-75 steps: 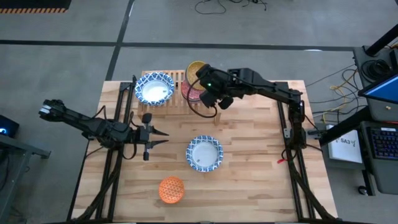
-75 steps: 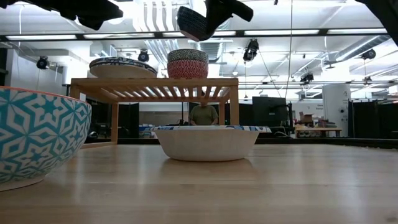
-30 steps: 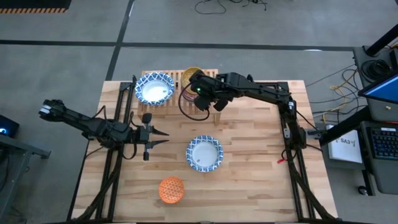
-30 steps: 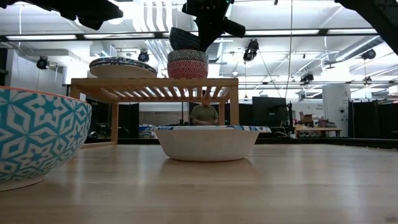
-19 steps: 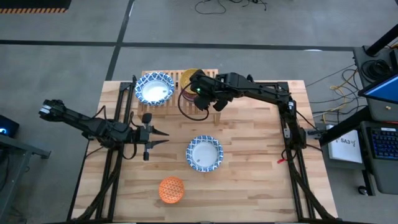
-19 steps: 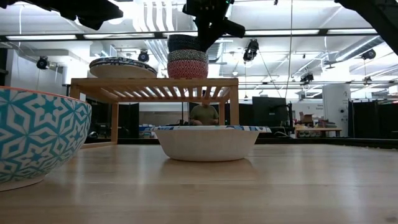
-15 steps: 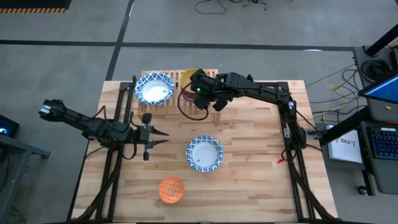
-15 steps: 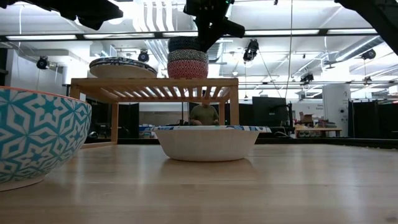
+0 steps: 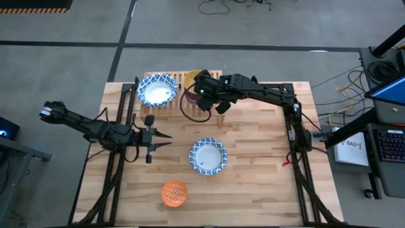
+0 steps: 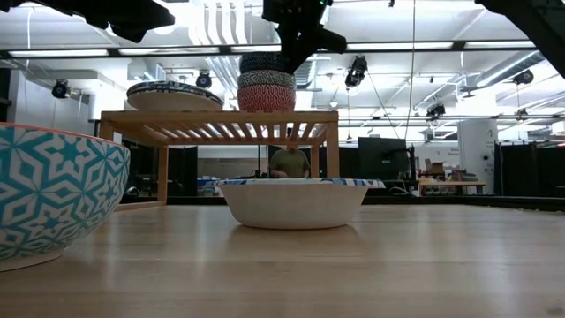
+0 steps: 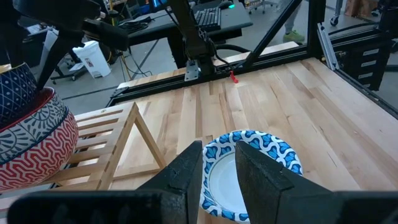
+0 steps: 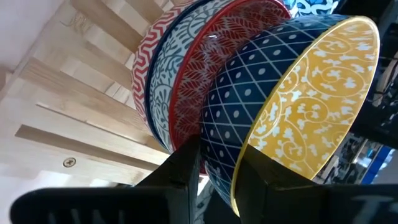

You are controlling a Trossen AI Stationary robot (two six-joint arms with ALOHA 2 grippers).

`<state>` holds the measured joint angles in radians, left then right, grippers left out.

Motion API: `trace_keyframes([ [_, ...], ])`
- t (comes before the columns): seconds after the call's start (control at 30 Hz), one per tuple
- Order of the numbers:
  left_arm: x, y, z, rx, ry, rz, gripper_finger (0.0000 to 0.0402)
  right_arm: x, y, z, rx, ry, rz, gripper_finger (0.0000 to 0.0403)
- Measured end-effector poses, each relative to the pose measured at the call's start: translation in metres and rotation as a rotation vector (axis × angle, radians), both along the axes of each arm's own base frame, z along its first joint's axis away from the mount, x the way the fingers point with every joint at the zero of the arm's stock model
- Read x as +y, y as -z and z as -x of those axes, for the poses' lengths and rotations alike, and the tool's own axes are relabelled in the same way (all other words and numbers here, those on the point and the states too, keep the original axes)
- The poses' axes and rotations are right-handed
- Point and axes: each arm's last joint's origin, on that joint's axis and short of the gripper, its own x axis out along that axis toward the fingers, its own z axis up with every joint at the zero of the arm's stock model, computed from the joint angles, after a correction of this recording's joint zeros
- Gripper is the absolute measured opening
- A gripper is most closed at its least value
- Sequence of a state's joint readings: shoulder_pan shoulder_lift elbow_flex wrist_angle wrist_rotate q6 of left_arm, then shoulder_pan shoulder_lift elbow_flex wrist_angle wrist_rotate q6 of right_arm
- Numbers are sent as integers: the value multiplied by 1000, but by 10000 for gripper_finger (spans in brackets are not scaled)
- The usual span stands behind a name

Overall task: Place and stack bowls onto a shelf
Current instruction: Stack the yellow pattern bowl on top of the red pattern bowl on the shelf

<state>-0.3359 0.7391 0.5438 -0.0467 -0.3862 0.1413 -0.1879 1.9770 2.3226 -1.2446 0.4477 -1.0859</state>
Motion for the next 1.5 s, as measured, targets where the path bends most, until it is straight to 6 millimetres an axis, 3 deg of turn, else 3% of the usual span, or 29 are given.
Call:
trace_keyframes([
  [0.77,0,0,0,0,0,0,79,0,-1,0,-13,11,-4,60],
  [1.03,0,0,0,0,0,0,79,0,-1,0,-38,49,-24,80],
  [1.5,0,0,0,0,0,0,79,0,-3,1,-55,83,-15,82],
])
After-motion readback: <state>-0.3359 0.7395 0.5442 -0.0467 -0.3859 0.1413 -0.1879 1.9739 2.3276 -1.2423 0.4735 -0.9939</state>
